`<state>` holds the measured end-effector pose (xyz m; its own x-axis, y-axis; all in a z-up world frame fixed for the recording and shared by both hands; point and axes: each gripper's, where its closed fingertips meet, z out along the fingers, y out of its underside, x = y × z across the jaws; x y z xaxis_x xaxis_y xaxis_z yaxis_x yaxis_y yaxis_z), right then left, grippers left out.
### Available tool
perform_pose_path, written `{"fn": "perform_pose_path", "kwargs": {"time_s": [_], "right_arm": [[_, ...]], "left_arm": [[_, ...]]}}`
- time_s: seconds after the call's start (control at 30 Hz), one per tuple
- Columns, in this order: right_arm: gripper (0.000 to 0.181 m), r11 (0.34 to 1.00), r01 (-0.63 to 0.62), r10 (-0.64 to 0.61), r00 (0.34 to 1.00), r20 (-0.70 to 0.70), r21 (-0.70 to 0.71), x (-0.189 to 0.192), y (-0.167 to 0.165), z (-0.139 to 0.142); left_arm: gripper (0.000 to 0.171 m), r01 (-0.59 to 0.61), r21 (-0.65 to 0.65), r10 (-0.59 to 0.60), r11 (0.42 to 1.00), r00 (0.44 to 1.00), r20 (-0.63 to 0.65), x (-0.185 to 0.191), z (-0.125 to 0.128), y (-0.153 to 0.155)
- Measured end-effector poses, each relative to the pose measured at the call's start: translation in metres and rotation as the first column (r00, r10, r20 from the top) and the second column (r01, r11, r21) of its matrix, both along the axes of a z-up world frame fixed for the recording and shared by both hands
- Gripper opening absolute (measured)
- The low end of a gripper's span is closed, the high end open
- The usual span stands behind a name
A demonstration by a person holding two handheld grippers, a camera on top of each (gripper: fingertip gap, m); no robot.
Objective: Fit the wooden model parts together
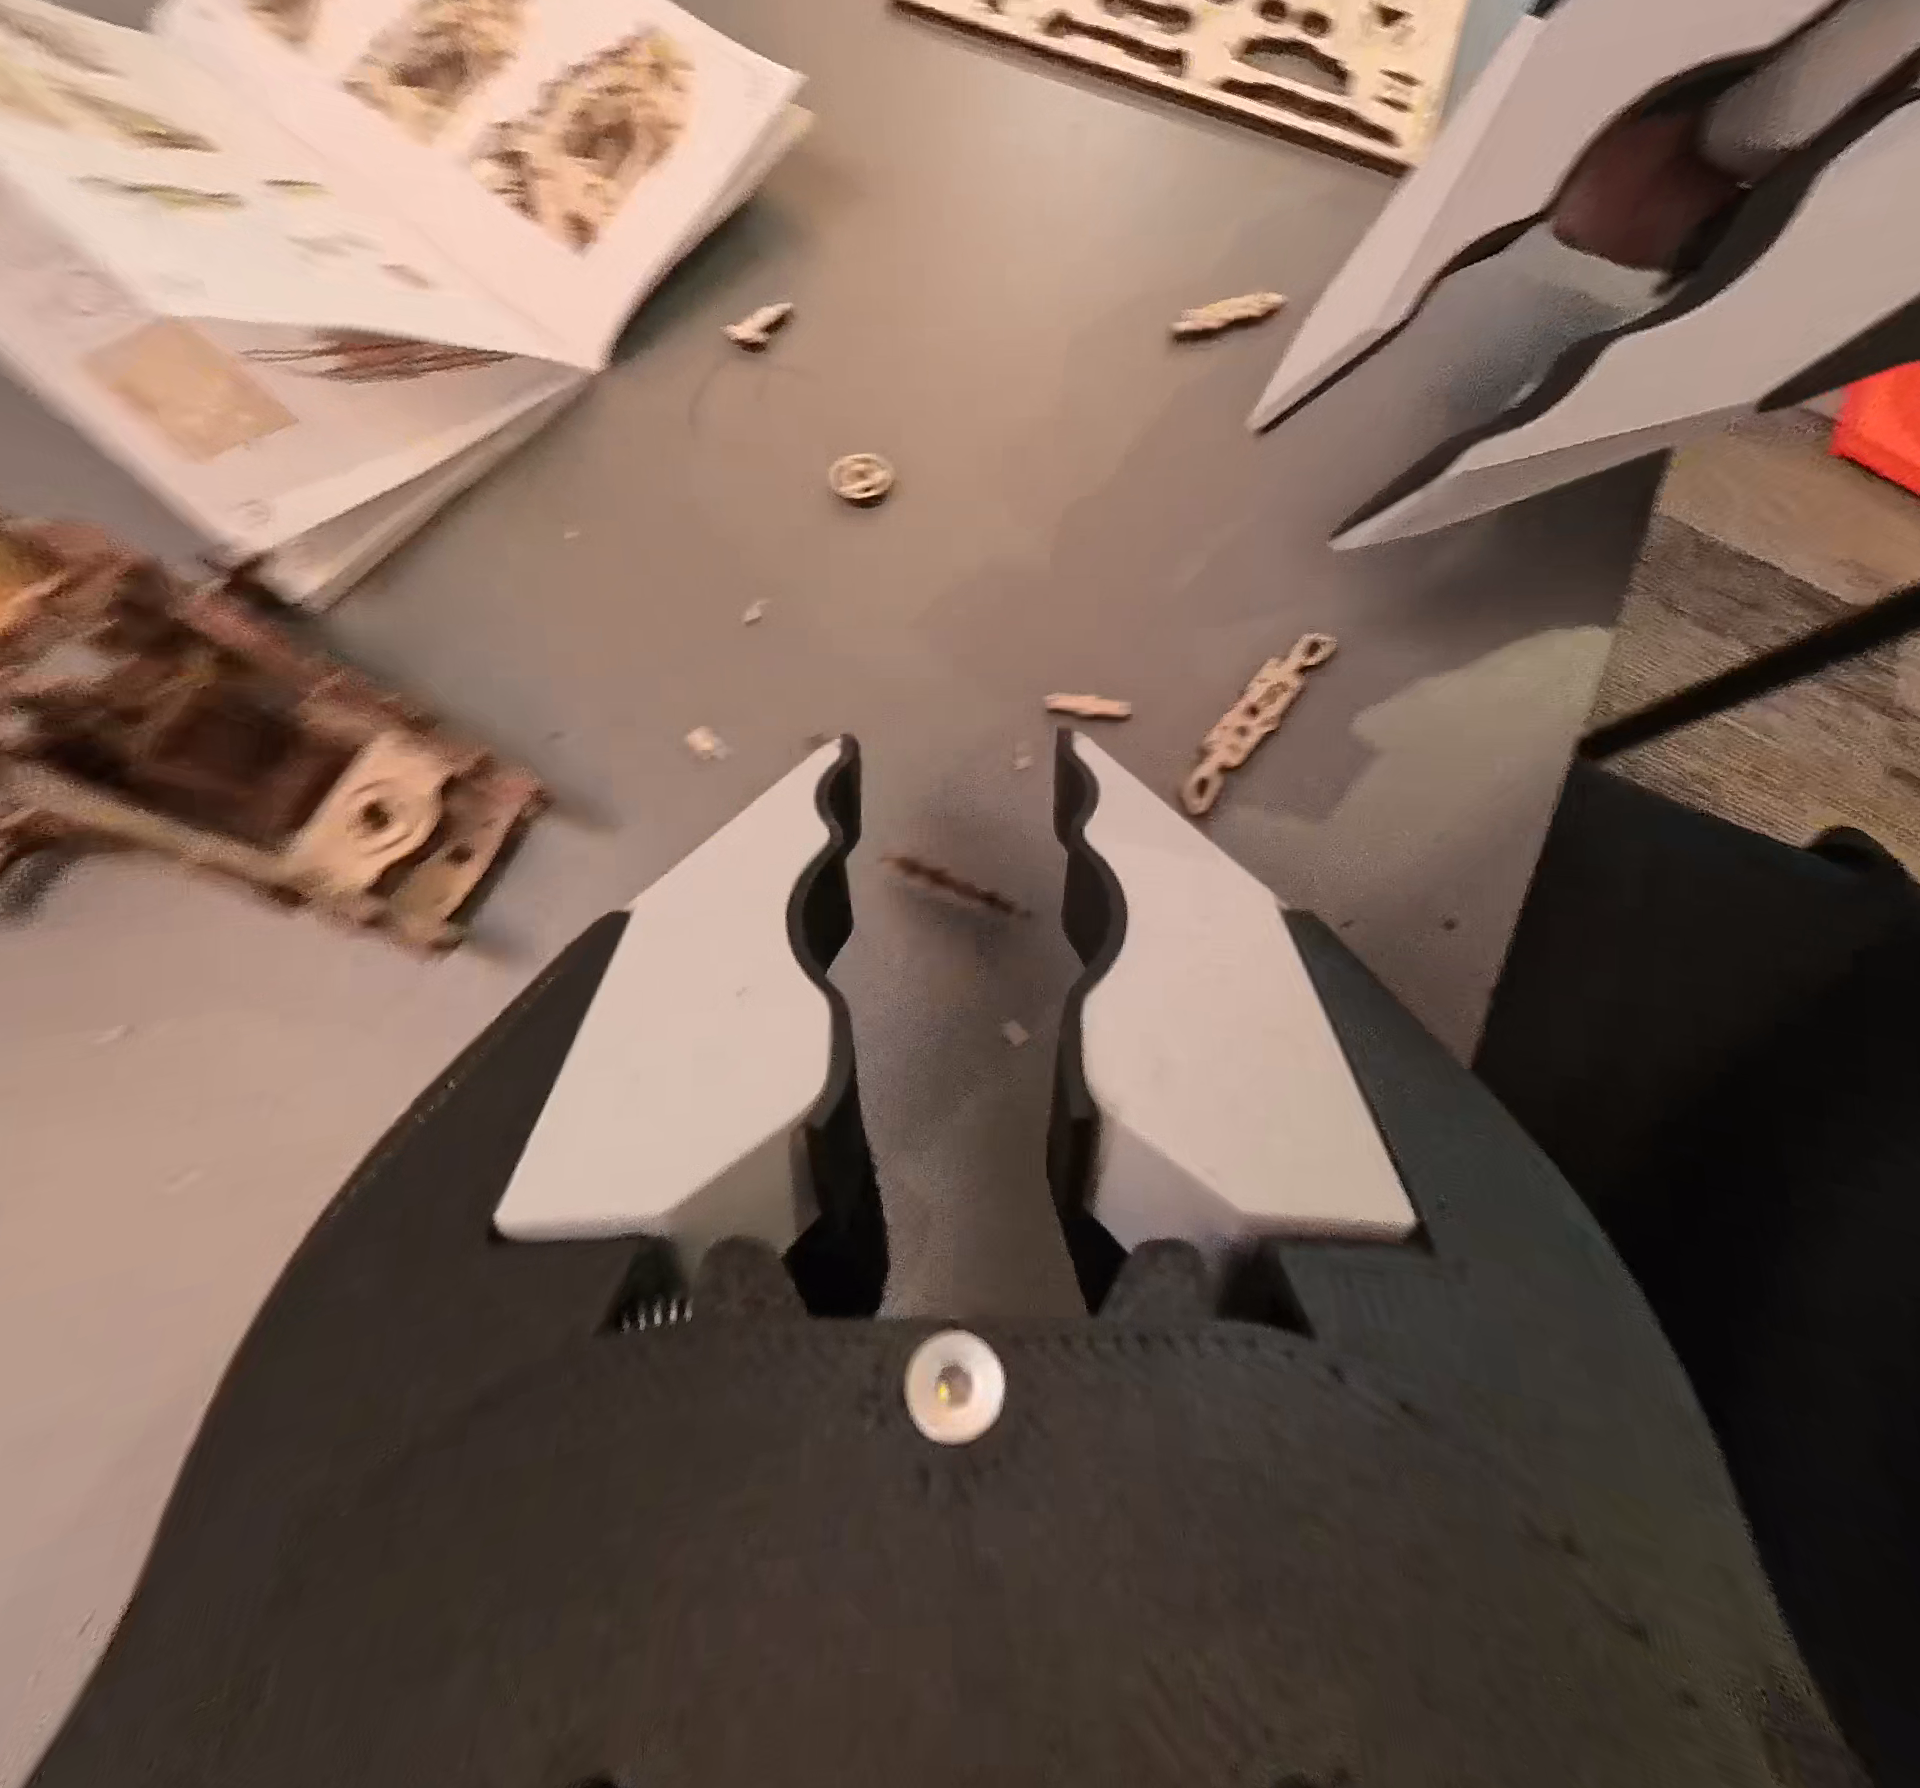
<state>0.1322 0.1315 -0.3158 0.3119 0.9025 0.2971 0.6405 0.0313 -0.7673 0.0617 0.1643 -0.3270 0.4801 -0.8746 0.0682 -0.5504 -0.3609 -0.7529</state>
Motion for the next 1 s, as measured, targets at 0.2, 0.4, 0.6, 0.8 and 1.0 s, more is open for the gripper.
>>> {"fn": "perform_pose_path", "kwargs": {"time_s": [0.2, 0.4, 0.6, 0.8, 1.0], "right_arm": [[0.021, 1.000, 0.003, -0.003, 1.000, 0.006, -0.001, -0.005, 0.006, -0.001], [0.021, 1.000, 0.019, -0.019, 1.000, 0.004, 0.017, -0.008, 0.011, 0.005], [0.019, 0.998, 0.056, -0.055, 0.998, -0.018, 0.005, 0.005, 0.012, 0.004], [0.018, 0.997, 0.071, -0.071, 0.997, -0.028, -0.002, 0.013, 0.015, 0.001], [0.018, 0.997, 0.078, -0.078, 0.997, -0.028, -0.005, 0.015, 0.018, 0.000]], "left_arm": [[0.076, -0.335, -0.014, 0.335, 0.942, 0.941, 0.041, -0.067, 0.014, 0.058], [0.090, -0.433, -0.048, 0.434, 0.900, 0.901, 0.001, -0.065, 0.002, 0.111], [0.052, -0.418, -0.054, 0.417, 0.907, 0.909, -0.028, -0.062, -0.009, 0.121], [0.047, -0.429, 0.036, 0.430, 0.903, 0.902, -0.035, -0.092, 0.009, 0.126], [0.045, -0.491, 0.119, 0.494, 0.863, 0.870, 0.005, -0.153, 0.044, 0.133]]}}
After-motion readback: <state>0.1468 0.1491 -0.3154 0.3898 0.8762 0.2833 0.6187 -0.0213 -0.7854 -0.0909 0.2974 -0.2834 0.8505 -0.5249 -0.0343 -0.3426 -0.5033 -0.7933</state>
